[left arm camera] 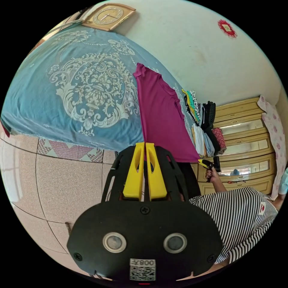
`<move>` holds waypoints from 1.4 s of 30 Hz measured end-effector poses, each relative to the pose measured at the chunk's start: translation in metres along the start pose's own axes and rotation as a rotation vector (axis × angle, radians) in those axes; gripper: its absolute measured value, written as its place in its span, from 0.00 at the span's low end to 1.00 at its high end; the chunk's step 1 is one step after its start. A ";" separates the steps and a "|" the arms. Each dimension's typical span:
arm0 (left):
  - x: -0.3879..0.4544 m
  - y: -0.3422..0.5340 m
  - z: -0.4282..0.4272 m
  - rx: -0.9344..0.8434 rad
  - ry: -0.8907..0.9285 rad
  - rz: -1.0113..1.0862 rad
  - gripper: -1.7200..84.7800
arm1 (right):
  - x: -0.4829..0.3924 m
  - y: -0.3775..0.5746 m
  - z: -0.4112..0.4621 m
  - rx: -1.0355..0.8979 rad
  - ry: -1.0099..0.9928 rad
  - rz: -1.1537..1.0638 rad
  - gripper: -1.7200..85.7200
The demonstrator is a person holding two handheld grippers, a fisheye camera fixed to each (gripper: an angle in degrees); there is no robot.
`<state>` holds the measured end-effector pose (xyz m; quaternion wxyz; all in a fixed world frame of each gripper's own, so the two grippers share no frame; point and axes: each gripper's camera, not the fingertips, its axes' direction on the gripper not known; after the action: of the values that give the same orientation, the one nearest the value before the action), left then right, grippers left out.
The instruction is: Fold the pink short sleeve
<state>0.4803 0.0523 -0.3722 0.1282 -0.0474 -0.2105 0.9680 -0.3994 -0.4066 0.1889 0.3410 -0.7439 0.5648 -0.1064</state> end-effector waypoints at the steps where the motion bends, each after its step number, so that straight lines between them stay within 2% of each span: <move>1: -0.001 0.006 -0.002 0.003 0.006 -0.001 0.02 | 0.001 0.007 -0.001 0.001 -0.001 0.000 0.03; 10: -0.012 0.036 -0.006 -0.001 0.061 -0.039 0.02 | 0.020 0.056 -0.010 0.019 0.015 0.015 0.03; 14: -0.010 0.010 0.000 -0.020 0.054 -0.031 0.02 | 0.030 0.045 -0.015 0.027 0.002 0.029 0.03; 19: 0.001 -0.065 -0.001 0.071 0.108 -0.044 0.02 | 0.017 -0.024 -0.042 0.068 -0.027 0.003 0.03; 23: 0.050 -0.163 -0.044 0.281 0.225 0.008 0.02 | -0.067 -0.124 -0.106 0.168 -0.029 -0.164 0.03; 28: 0.161 -0.233 -0.143 0.481 0.241 0.289 0.02 | -0.222 -0.172 -0.221 0.361 0.029 -0.460 0.03; 30: 0.210 -0.231 -0.186 0.539 0.180 0.431 0.02 | -0.282 -0.153 -0.268 0.441 0.073 -0.598 0.03; 34: 0.243 -0.197 -0.224 0.593 0.145 0.566 0.02 | -0.314 -0.100 -0.304 0.517 0.092 -0.726 0.03; 38: 0.232 -0.142 -0.222 0.541 0.104 0.615 0.02 | -0.274 -0.049 -0.296 0.498 0.051 -0.745 0.03; 42: 0.179 -0.089 -0.175 0.387 0.089 0.538 0.02 | -0.190 -0.021 -0.244 0.371 0.017 -0.640 0.03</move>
<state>0.3535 0.2483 -0.5004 -0.1161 -0.1182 0.0031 0.9862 -0.5803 -0.3246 0.4264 0.4150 -0.8074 0.2775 -0.3145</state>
